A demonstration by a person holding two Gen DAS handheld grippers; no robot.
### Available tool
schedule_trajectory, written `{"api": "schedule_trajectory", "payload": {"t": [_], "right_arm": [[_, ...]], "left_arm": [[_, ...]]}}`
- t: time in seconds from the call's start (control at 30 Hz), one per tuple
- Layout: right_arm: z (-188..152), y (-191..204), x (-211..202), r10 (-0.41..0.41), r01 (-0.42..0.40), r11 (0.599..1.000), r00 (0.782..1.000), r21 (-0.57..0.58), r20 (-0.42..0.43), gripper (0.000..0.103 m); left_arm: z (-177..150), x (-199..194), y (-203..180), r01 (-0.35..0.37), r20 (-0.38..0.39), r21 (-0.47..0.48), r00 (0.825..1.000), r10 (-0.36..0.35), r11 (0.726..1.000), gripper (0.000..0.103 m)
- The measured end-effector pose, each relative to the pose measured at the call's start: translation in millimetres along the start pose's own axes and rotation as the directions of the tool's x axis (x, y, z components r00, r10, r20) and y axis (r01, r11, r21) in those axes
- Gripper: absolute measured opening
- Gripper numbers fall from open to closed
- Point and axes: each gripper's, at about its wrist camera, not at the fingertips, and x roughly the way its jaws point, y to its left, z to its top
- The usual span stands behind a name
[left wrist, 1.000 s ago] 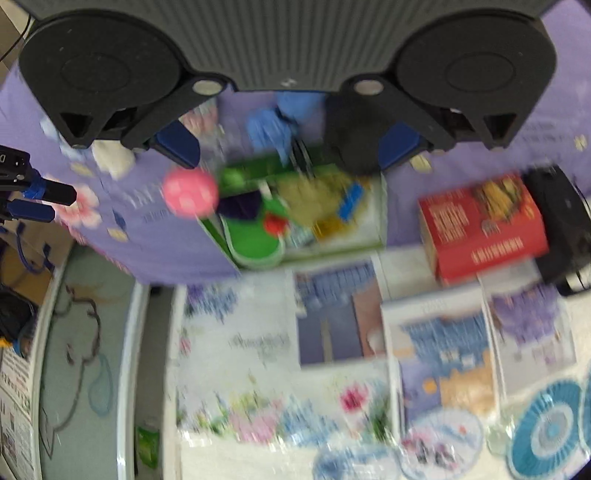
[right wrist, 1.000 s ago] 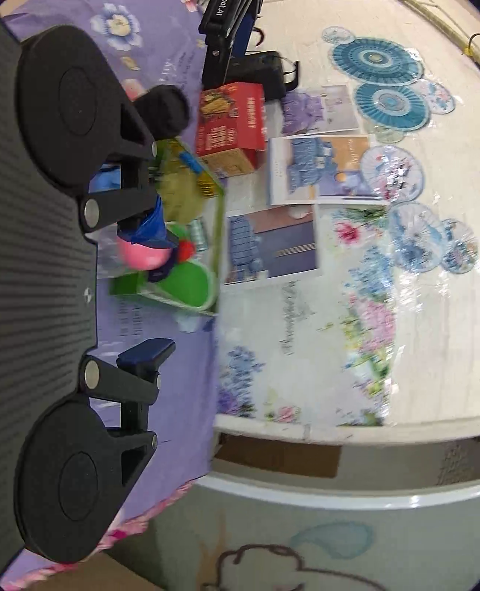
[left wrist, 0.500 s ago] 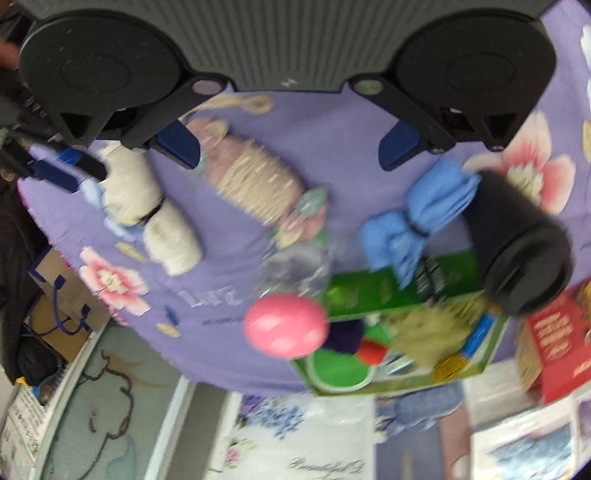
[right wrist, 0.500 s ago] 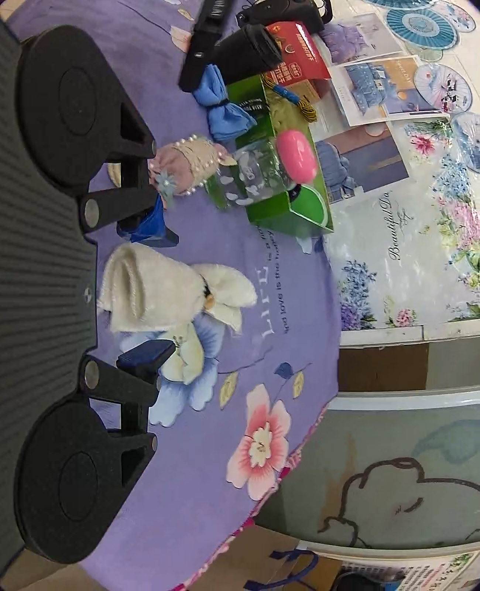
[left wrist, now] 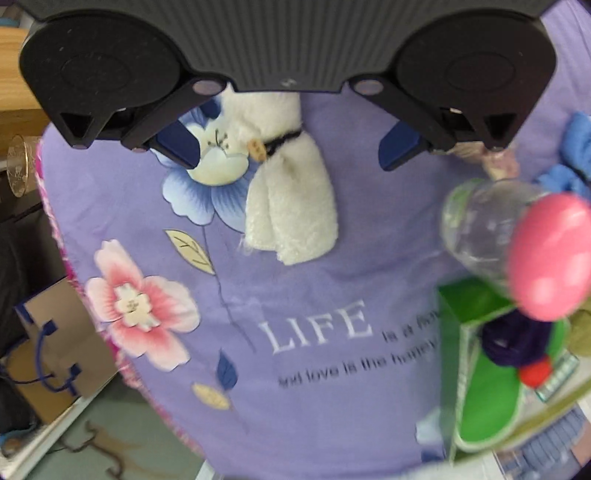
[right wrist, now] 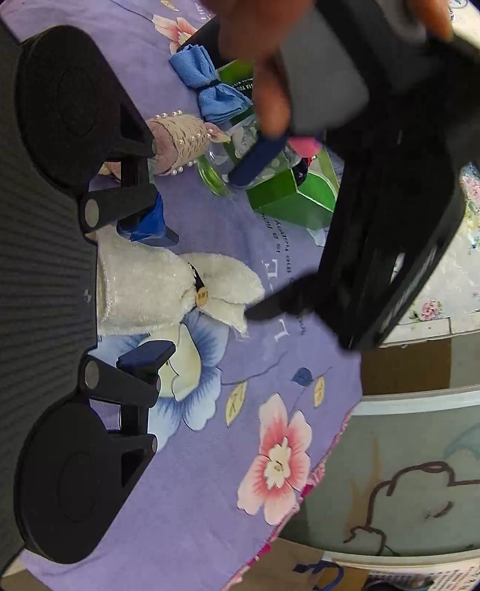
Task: Organize soft objects
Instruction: 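Close both grippers on the cream towel and lift it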
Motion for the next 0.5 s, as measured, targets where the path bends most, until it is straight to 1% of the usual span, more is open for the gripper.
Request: {"api": "schedule_trajectory", "payload": {"t": [0.07,0.13,0.17,0.2,0.27,0.37,0.4,0.43,0.47,0.5], "right_arm": [[-2,3,6,-0.015,0.015,1.000,1.000,-0.004,-0.003,0.041],[-4,6,15,-0.026,0.025,0.999,0.999,-0.024,-0.027,0.042],[-6,8,20,-0.035,0.033,0.999,0.998,-0.042,-0.045,0.043],[-10,12,22,-0.045,0.042,0.996,0.998,-0.075,-0.035,0.045],[-15,22,24,-0.079,0.076,0.983,0.997,-0.166,-0.013,0.045],[-18,23,23,-0.086,0.086,0.983,0.996,-0.160,0.002,0.048],[-18,22,22,-0.083,0.083,0.984,0.997,-0.158,0.004,0.048],[-19,21,21,-0.072,0.072,0.985,0.997,-0.159,0.006,0.049],[-20,19,19,-0.056,0.057,0.985,0.998,-0.165,0.010,0.044],[-21,17,17,-0.032,0.033,0.987,0.999,-0.159,0.012,0.036]], "left_arm": [[7,20,2,0.004,-0.051,-0.031,0.999,-0.006,1.000,0.102],[12,35,1,-0.020,-0.076,-0.051,0.997,0.016,0.998,0.102],[13,40,1,-0.038,-0.078,-0.057,0.996,0.033,0.998,0.102],[13,45,1,-0.044,-0.083,-0.057,0.996,0.039,0.997,0.102],[13,55,0,-0.052,-0.105,-0.039,0.993,0.047,0.998,0.102],[9,56,-4,-0.077,-0.092,-0.012,0.993,0.076,0.997,0.099],[8,55,-3,-0.084,-0.088,-0.013,0.993,0.083,0.996,0.095],[8,53,-3,-0.087,-0.081,-0.010,0.993,0.086,0.996,0.081],[8,50,-3,-0.072,-0.072,0.001,0.995,0.072,0.997,0.064],[8,45,-3,-0.050,-0.065,0.021,0.997,0.051,0.999,0.046]]}}
